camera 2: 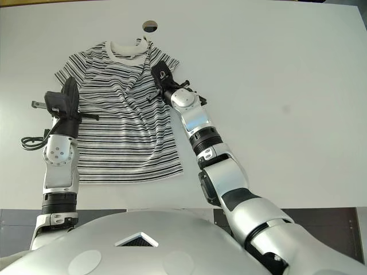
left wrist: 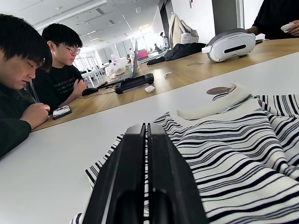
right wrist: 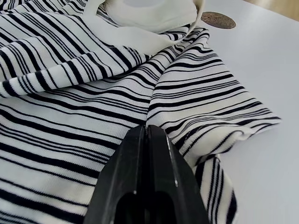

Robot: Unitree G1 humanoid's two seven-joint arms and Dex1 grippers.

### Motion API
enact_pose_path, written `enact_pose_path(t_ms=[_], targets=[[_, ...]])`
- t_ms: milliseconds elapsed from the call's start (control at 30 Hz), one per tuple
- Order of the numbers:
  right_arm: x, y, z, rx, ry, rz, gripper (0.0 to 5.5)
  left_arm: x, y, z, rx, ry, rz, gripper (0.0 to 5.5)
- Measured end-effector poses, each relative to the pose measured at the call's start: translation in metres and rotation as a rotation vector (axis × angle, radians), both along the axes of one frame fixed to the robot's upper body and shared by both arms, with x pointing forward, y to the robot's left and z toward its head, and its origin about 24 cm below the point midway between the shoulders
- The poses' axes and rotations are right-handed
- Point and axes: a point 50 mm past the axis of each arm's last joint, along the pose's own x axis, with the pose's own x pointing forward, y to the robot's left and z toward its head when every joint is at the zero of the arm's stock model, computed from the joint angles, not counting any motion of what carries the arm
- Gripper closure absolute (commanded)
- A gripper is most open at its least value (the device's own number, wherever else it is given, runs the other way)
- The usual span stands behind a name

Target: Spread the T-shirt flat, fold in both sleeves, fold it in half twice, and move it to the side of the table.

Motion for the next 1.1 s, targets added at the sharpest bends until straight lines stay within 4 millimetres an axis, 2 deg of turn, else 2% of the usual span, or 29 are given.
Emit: enact_pose_path(t_ms=[133, 267, 367, 767, 833, 867, 933, 1000, 1100], targets=[[-0.005, -0.036, -0.004, -0.063, -0.024, -0.011, 5.39, 0.001, -0.005, 0.002, -0.003, -0.012, -0.012, 5.39], [-0.019, -0.073, -0.003, -0.141, -0.052, -0.007, 5.39, 0.002, -0.006, 0.010, -0.021, -0.043, -0.010, 5.39], [-0.030, -0.093, 0.000, -0.193, -0.051, -0.025, 5.39, 0.002, -0.006, 0.014, -0.020, -0.052, -0.012, 5.39], [-0.050, -0.133, 0.007, -0.251, -0.050, -0.145, 5.39, -0.003, -0.006, 0.011, -0.024, -0.033, -0.002, 5.39], [-0.052, -0.135, 0.013, -0.228, -0.100, -0.180, 5.39, -0.005, -0.006, 0.010, -0.026, -0.025, 0.000, 5.39], [-0.051, -0.130, 0.023, -0.193, -0.168, -0.183, 5.39, -0.006, -0.006, 0.009, -0.026, -0.022, 0.000, 5.39], [-0.050, -0.115, 0.046, -0.092, -0.295, -0.152, 5.39, -0.006, -0.007, 0.009, -0.027, -0.024, -0.001, 5.39], [-0.055, -0.100, 0.060, -0.006, -0.344, -0.074, 5.39, -0.006, -0.007, 0.010, -0.026, -0.026, -0.002, 5.39], [-0.081, -0.080, 0.056, 0.018, -0.281, 0.150, 5.39, -0.006, -0.007, 0.011, -0.025, -0.030, -0.004, 5.39]])
